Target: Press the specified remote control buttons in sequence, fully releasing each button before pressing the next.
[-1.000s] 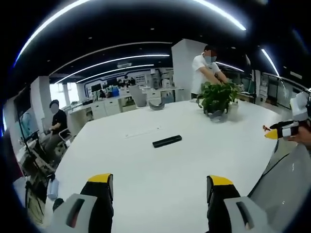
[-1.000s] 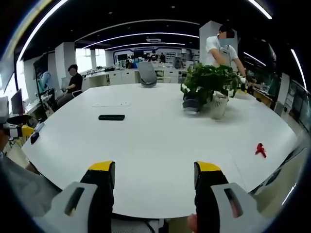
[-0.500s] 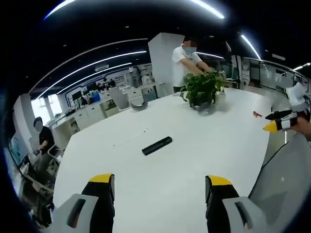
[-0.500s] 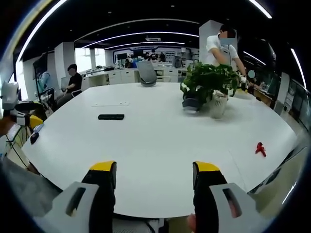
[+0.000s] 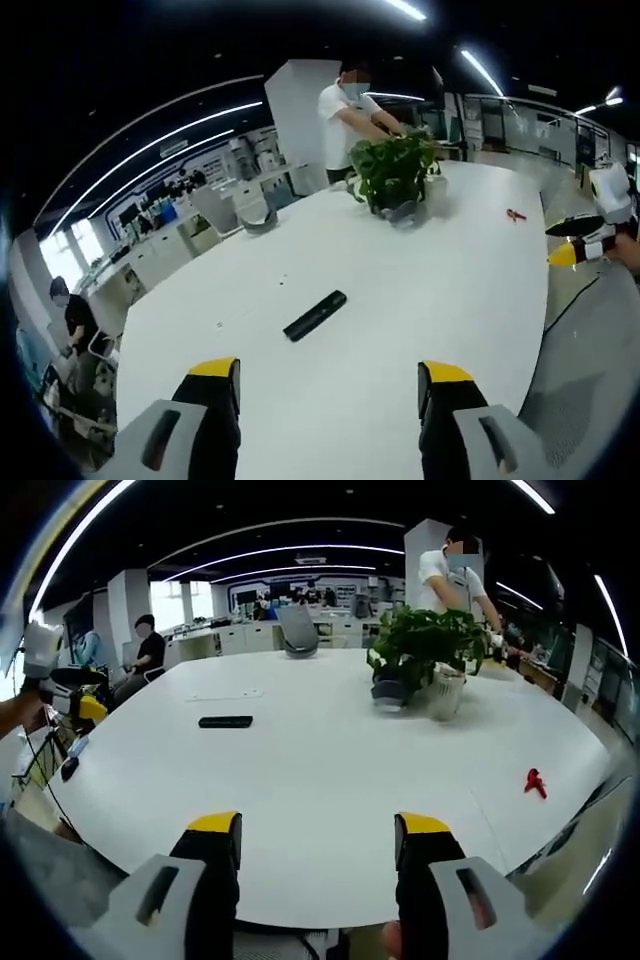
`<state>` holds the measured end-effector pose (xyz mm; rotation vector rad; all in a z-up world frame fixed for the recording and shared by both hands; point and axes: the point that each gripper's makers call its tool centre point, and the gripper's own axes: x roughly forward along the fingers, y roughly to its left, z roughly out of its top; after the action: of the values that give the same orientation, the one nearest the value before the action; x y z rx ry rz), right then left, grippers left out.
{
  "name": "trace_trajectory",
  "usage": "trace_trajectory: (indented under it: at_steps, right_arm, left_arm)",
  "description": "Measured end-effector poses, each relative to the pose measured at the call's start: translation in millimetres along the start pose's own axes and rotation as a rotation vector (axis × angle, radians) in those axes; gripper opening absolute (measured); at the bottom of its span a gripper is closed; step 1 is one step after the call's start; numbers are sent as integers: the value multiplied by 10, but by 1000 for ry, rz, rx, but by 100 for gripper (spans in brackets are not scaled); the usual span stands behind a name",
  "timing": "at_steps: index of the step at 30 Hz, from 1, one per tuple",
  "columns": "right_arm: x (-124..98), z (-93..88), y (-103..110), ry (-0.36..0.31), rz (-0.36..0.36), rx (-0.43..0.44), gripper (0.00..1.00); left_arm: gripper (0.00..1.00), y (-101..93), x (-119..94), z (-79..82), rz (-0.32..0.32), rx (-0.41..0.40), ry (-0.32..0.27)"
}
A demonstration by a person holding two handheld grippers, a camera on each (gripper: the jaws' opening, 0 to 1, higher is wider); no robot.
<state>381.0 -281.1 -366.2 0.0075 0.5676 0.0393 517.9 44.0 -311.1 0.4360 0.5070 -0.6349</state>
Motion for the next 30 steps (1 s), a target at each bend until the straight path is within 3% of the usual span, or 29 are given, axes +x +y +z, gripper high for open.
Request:
trace_trajectory:
  at_steps: [4,30]
  right_arm:
    - [4,-6,5,5,2,-3,64]
    - [60,-90,45,64,15,-48,62]
  left_arm:
    - [72,66,112,69,-22,-2,20]
    - [68,254,941,371,-182,228,133]
